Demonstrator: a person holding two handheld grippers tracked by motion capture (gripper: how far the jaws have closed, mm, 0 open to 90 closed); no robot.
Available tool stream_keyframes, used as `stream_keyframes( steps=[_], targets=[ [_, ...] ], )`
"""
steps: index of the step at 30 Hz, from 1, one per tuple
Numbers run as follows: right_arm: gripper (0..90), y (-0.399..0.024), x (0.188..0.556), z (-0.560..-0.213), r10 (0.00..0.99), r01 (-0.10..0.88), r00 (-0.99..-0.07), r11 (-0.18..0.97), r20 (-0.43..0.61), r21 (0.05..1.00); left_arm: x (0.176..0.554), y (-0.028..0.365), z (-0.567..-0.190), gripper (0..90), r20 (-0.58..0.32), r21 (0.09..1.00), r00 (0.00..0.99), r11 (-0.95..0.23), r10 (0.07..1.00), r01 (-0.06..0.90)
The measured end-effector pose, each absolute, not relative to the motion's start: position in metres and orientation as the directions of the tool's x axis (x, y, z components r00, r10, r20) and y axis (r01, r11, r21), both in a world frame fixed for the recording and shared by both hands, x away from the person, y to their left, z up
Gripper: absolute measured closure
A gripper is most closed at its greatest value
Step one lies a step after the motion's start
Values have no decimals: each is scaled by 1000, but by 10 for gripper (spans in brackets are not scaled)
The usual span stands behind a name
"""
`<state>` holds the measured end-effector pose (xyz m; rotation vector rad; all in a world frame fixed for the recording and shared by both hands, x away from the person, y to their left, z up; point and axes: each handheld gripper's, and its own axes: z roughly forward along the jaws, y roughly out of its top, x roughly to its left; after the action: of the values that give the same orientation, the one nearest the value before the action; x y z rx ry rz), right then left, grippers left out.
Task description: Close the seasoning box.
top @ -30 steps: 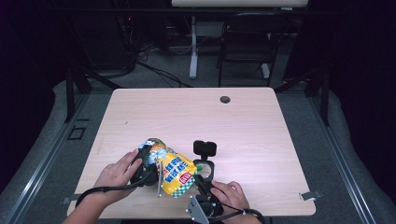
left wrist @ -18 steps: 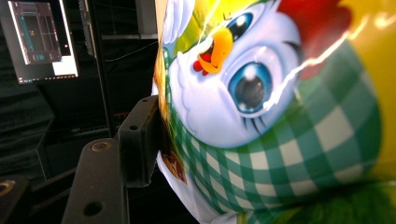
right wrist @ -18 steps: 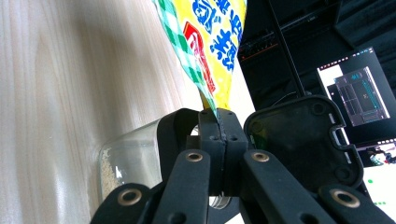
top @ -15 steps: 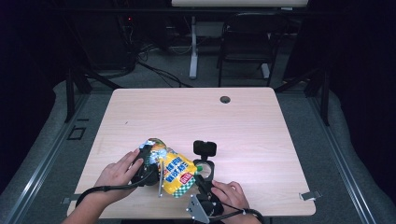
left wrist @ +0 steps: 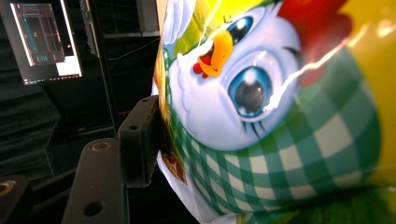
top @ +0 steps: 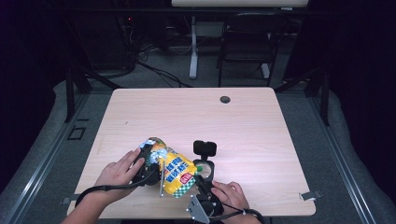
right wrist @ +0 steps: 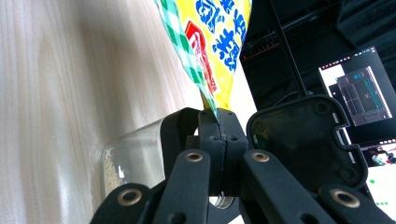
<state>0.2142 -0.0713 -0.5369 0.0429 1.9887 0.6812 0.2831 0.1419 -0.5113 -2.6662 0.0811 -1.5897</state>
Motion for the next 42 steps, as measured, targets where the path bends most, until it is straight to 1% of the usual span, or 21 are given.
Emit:
stream_keyframes(
  steps=[11,19,31,42],
  targets=[
    [900,-72,213,-536,308,-251,-505,841,-806,479,283,139,-507,418,878,-91,470,-996,-92,-25],
    [900,-72,212,-535,309,-252,-503,841,-807,479,283,138,-506,418,878,-89,471,-996,-89,-22],
    [900,-73,212,-536,320,-249,-504,835,-802,490,283,133,-500,420,875,-136,466,-990,-133,-28],
    [900,-73,211,-536,319,-246,-505,838,-802,488,283,132,-498,441,874,-146,464,-989,-142,-28]
  ],
)
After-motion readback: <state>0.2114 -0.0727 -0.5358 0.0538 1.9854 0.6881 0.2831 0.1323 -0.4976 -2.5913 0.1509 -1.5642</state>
